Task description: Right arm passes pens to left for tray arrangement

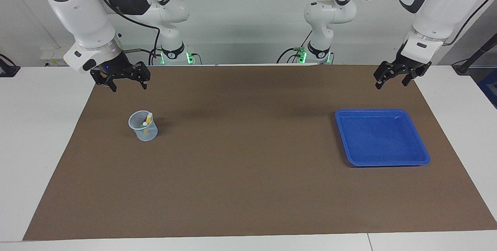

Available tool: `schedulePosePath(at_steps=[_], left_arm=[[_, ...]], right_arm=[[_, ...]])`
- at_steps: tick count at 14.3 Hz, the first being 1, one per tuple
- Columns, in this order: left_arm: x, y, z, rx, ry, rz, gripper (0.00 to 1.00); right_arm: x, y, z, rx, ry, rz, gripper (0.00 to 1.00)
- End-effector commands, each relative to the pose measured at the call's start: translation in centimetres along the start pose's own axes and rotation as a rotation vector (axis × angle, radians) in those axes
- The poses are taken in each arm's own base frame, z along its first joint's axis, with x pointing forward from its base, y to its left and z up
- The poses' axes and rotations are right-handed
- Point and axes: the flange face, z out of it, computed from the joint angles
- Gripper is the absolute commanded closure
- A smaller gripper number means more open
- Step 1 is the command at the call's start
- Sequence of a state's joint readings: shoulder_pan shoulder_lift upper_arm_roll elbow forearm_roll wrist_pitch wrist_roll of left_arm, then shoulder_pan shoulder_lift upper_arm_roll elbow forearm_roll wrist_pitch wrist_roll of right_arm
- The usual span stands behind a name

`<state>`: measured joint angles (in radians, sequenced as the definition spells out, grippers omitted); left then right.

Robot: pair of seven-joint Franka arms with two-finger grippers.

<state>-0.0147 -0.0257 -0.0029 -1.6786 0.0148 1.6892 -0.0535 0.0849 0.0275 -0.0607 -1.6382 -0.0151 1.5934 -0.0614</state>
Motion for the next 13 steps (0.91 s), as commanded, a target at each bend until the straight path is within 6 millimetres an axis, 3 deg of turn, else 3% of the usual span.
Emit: schedulePosePath(at_steps=[1,11,13], left_arm=[[0.3,-0.1,-0.6,0.01,0.004,0.01,0.0],[0.3,-0.1,-0.7,0.01,0.007,0.012,0.0],[0.3,-0.2,-0.7,0.01,0.007,0.009,0.0]], right_arm=[[0.0,0.1,-0.3,0.024,0.008,0.02,0.0],[-0.3,0.0,0.2,0.026,-0.009,0.009,0.0],[-0.3,-1.7,0.3,0.021,-0.018,-0.024,0.0]])
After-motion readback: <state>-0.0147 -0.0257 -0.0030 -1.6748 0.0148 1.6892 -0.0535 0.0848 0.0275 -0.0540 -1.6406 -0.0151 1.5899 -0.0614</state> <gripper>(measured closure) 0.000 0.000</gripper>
